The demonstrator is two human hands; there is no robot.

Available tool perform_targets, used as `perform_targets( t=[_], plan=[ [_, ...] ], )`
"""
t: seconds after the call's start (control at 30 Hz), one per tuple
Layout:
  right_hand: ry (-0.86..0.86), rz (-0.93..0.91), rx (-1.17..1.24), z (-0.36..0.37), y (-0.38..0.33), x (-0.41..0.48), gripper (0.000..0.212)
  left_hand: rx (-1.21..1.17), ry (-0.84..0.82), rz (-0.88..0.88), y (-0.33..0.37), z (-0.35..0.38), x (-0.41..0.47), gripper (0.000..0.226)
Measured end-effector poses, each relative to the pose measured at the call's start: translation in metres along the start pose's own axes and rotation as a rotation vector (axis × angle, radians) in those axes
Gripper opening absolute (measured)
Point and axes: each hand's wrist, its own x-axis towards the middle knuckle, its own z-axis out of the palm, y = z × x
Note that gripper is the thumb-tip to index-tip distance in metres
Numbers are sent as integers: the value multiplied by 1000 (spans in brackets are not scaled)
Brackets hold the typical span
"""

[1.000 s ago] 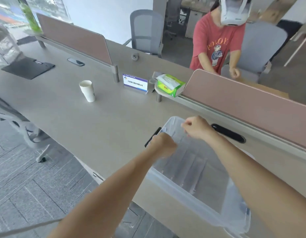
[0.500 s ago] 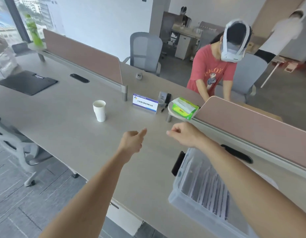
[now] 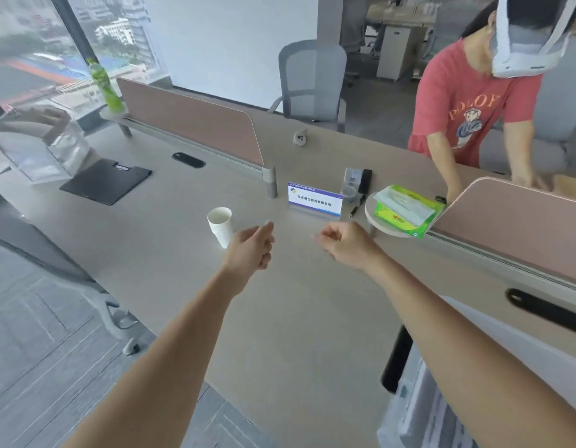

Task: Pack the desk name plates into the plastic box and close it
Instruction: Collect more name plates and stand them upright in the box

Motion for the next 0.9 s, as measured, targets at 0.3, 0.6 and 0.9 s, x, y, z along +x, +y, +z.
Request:
perform_targets(
  t=[0.3,0.6,0.9],
  plan=[
    [263,137,45,12,8,94,23,-270,147,-99,-6,-22,129,24],
    [446,368,-19,13,36,189,35,-193,106,-152,-10,7,260,22],
    [399,519,-6,27,106,277,24,57,121,-148,-53,54,349,43]
  ],
)
